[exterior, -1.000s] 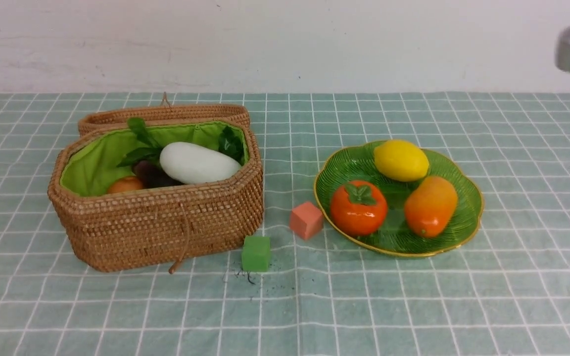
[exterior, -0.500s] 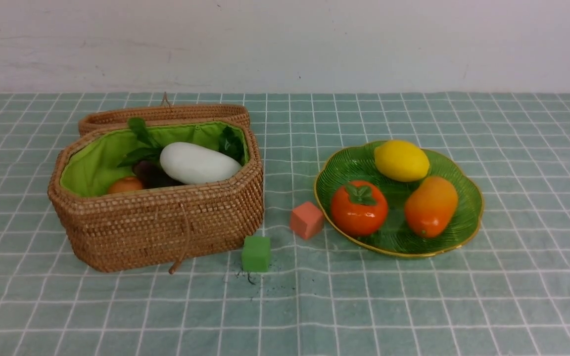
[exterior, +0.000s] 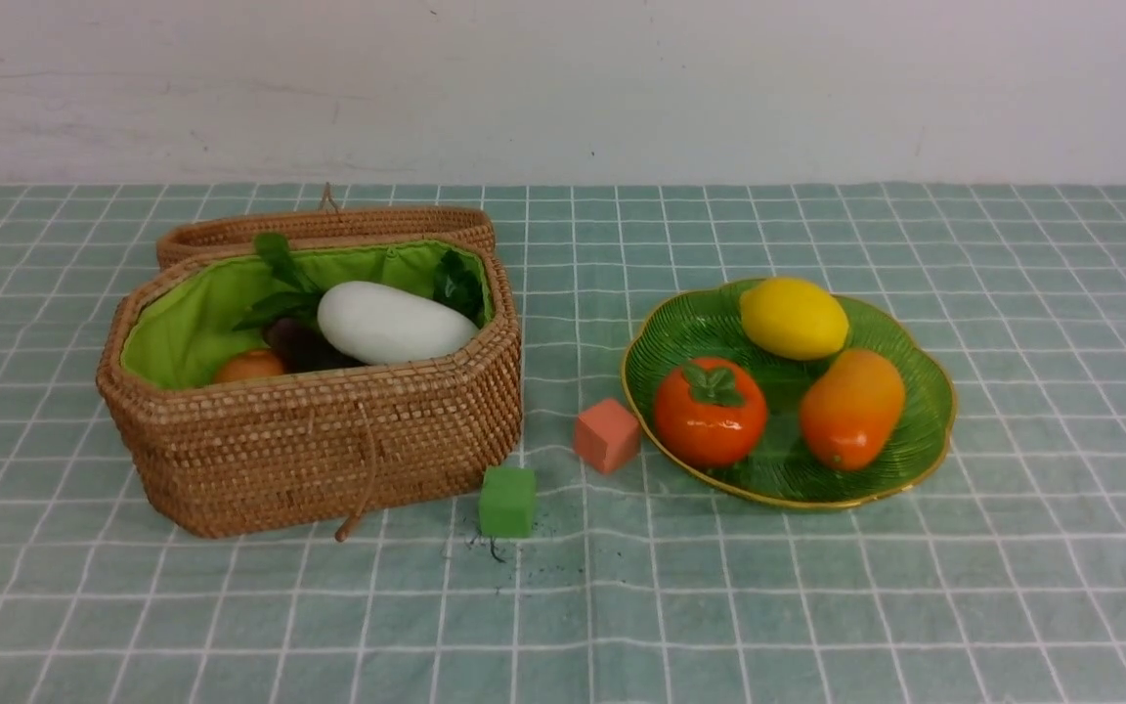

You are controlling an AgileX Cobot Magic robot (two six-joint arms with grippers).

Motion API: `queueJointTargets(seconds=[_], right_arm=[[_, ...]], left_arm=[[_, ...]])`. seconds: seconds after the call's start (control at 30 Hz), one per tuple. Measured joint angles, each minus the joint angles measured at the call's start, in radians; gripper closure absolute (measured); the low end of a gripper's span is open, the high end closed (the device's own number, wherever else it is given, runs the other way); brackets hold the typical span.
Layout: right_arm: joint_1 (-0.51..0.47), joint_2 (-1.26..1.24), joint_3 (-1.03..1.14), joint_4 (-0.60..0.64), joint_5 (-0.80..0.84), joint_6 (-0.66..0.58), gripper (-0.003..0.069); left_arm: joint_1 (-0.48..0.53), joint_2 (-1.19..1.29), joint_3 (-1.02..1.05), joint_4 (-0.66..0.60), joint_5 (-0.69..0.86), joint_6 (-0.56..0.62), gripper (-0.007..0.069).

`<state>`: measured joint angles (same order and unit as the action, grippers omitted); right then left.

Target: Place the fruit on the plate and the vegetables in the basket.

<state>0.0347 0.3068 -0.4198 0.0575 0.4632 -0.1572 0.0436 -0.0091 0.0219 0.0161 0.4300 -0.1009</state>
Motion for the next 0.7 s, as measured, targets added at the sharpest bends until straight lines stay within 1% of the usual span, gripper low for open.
queueJointTargets(seconds=[0.03,0.1,0.13,0.17,0.2,0.23,0.27,0.7], right_arm=[[-0.012,-0.066,0.094,-0.019,-0.054,0.031,0.0655],[-0.029,-0.155,0.219,-0.037,-0.090,0.070,0.0654],[-0.030,-0.172,0.242,-0.038,-0.091,0.077,0.0654],[-0.041,-0.249,0.340,-0.043,-0.094,0.096,0.0652],[-0.047,-0.282,0.388,-0.043,-0.093,0.101,0.0652],[-0.047,-0.288,0.396,-0.044,-0.093,0.102,0.0652],[-0.056,-0.309,0.432,-0.047,-0.060,0.105,0.0651],[-0.063,-0.317,0.435,-0.063,-0.073,0.105,0.0640]], left_arm=[[0.000,0.000,0.000,0.000,0.000,0.000,0.0438],[0.000,0.000,0.000,0.000,0.000,0.000,0.0437],[0.000,0.000,0.000,0.000,0.000,0.000,0.0437],[0.000,0.000,0.000,0.000,0.000,0.000,0.0433],[0.000,0.000,0.000,0.000,0.000,0.000,0.0432],[0.000,0.000,0.000,0.000,0.000,0.000,0.0431],[0.000,0.000,0.000,0.000,0.000,0.001,0.0429],[0.000,0.000,0.000,0.001,0.000,0.001,0.0419]])
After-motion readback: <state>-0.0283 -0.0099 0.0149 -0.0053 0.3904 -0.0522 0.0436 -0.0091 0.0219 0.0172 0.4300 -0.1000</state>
